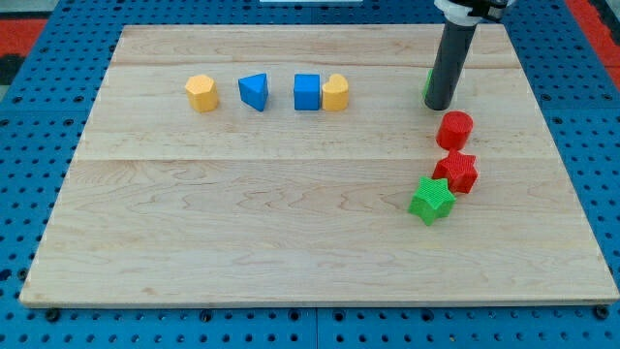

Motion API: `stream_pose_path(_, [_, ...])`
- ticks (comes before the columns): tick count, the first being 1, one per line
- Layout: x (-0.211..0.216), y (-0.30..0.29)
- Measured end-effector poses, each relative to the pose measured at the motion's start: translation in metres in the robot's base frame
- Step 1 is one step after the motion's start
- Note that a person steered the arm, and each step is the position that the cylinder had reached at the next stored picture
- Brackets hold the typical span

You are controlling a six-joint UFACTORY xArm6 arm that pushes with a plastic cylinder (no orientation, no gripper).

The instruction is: Slide the green circle to the top right

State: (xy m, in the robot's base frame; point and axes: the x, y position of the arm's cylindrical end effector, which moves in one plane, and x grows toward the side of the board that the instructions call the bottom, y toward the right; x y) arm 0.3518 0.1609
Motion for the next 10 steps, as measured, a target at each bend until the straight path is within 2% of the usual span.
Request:
stream_pose_path(4, [-0.040,0.000])
stream_pose_path(8, [-0.030,0.014])
stream_pose_path(10, [-0.067,0.014])
